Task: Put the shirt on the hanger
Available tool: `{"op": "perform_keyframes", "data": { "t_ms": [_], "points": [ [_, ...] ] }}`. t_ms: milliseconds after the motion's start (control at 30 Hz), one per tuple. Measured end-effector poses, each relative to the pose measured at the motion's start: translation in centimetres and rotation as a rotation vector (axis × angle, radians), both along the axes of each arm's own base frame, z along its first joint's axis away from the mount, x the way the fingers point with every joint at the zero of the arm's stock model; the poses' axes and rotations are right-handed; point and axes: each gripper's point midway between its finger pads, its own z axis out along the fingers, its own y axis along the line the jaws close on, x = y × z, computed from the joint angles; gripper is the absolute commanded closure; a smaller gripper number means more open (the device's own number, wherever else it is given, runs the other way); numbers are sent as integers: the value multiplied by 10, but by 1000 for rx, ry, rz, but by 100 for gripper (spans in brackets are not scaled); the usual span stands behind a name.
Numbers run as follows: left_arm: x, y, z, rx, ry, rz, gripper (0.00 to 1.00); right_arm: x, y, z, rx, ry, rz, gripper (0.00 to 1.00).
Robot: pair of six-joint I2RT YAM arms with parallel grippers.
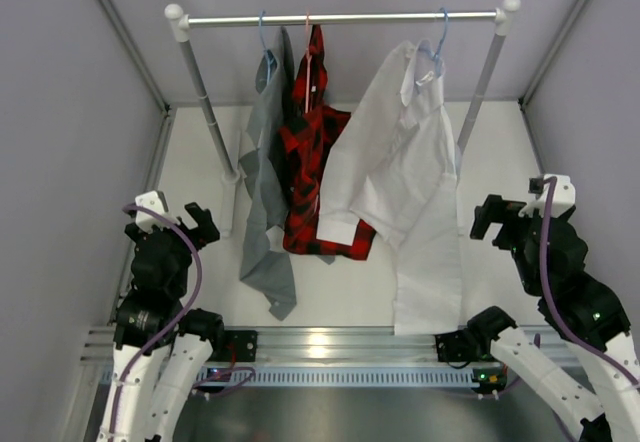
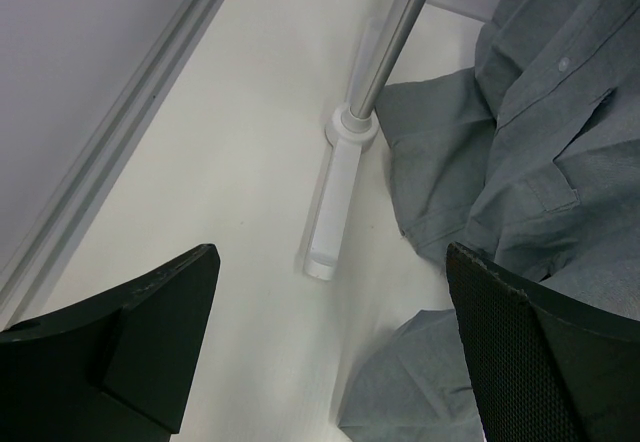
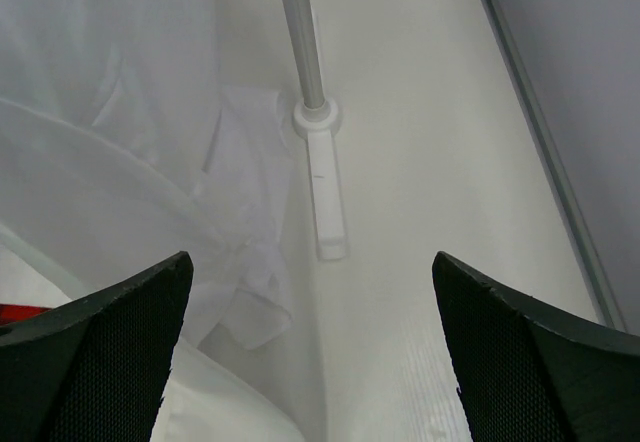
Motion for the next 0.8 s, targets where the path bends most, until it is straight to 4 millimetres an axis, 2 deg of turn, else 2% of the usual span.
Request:
{"op": "perform_keyframes", "data": {
  "t_ms": [133,800],
  "points": [
    [1,0,1,3,-7,-1,2,3,1,-12,-19,36,-5,1],
    [7,-11,-5,41,22,-82,2,2,-5,-10,-23,20,-34,1]
  ]
}}
